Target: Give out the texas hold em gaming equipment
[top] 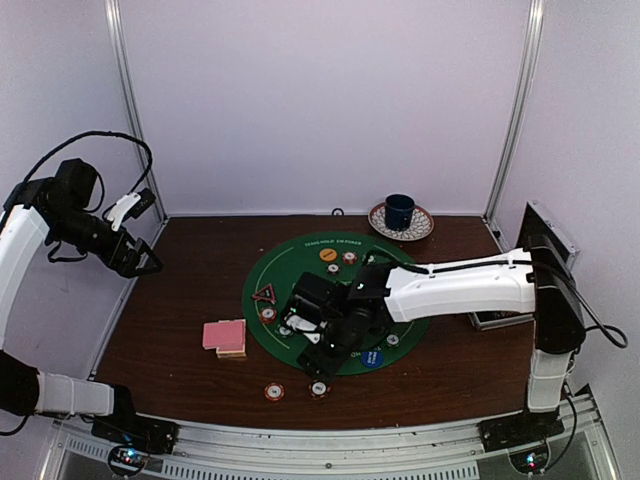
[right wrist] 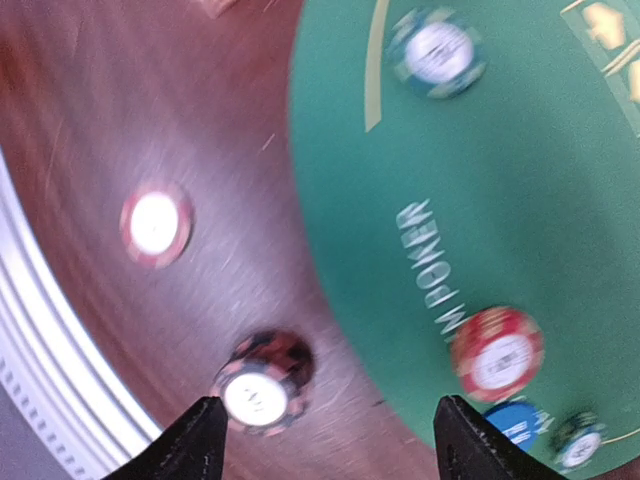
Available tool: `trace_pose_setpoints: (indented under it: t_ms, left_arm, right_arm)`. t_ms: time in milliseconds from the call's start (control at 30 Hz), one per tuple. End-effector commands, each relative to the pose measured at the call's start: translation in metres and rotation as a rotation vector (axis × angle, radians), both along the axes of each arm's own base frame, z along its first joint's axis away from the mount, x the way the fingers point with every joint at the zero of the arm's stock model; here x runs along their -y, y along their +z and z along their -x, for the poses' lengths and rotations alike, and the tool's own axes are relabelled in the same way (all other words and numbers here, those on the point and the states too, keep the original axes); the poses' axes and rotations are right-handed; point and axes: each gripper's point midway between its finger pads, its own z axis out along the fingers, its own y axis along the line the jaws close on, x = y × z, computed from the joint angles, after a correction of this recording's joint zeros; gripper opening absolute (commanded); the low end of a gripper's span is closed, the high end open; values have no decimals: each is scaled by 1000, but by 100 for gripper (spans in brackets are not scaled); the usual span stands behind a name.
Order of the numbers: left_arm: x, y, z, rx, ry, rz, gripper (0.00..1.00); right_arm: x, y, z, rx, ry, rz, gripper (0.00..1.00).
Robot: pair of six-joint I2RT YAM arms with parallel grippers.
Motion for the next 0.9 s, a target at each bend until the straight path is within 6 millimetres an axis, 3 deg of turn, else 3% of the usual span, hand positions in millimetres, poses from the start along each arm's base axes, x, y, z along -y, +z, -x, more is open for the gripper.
trace_pose_setpoints:
  t_ms: [0,167,467,867]
  left_arm:
    - [-2,7,1,32,-1,-6,98]
    - [-2,9,1,33,0,-5,98]
    - [-1,11,1,33,2,-1,97]
    - [-2,10,2,32,-1,-5,98]
  right_arm:
    - [2,-12,34,-83,52,6,77]
    - [0,-27,49,-111,104,33,80]
    - [-5,-49,50,-125,125,70,78]
    - [-10,-51,49,-115,134,79,62]
